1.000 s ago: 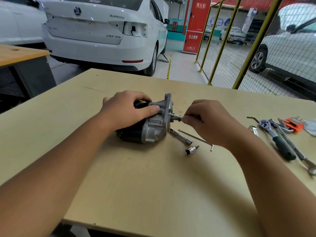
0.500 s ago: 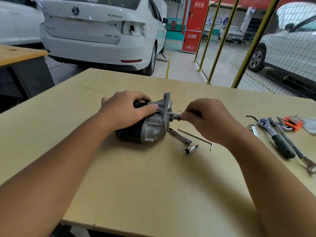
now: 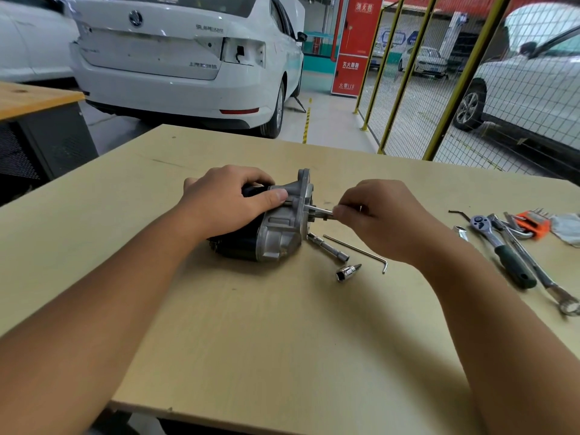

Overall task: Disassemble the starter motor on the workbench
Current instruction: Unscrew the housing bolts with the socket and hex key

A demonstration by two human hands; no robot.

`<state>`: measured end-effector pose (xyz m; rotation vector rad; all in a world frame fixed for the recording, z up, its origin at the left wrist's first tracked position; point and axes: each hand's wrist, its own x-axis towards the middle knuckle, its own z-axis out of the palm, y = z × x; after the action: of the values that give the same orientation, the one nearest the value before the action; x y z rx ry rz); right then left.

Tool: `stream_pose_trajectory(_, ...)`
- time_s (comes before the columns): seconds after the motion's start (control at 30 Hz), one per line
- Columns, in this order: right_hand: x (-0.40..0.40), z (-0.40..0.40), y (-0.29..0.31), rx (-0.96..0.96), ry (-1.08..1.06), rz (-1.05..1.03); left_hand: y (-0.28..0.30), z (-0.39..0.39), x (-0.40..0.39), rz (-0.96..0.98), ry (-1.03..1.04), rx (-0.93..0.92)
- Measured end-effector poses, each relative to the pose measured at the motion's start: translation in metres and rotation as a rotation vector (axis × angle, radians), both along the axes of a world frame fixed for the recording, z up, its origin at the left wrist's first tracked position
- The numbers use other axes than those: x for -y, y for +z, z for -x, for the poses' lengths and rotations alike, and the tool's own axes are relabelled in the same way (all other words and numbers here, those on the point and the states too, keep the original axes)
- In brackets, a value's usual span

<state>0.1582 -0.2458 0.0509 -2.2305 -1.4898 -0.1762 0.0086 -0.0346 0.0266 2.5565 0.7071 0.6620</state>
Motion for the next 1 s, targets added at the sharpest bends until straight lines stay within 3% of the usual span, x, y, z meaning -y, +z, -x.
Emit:
stream_pose_trajectory(0.23,-0.0004,-0.0005,0.0022,0.076,-0.015,0.002,0.001,0.0002,0.0003,0.011,-0.001,-0.006)
stream_pose_trajectory(0.53,-0.0008,0.0008,-0.0028,-0.035,-0.002,-0.025,0.0008,0.0008,0.0009,0.001,-0.002,-0.006)
stream_pose_trajectory(0.67,-0.0026,0.001,-0.001,0.017,0.0,0.011,0.0004,0.0003,0.0009,0.0,0.002,-0.002)
stream_pose_trajectory(0.87,-0.001,0.006,0.0028,0.125,-0.04,-0.07,0.0005,0.0006,0.0001,0.008,-0.008,-0.021)
stream_pose_trajectory(1.0,-0.0019,0.0044,-0.0003,0.048,-0.001,-0.131,0.0007,0.0011,-0.0006,0.009,-0.012,-0.021)
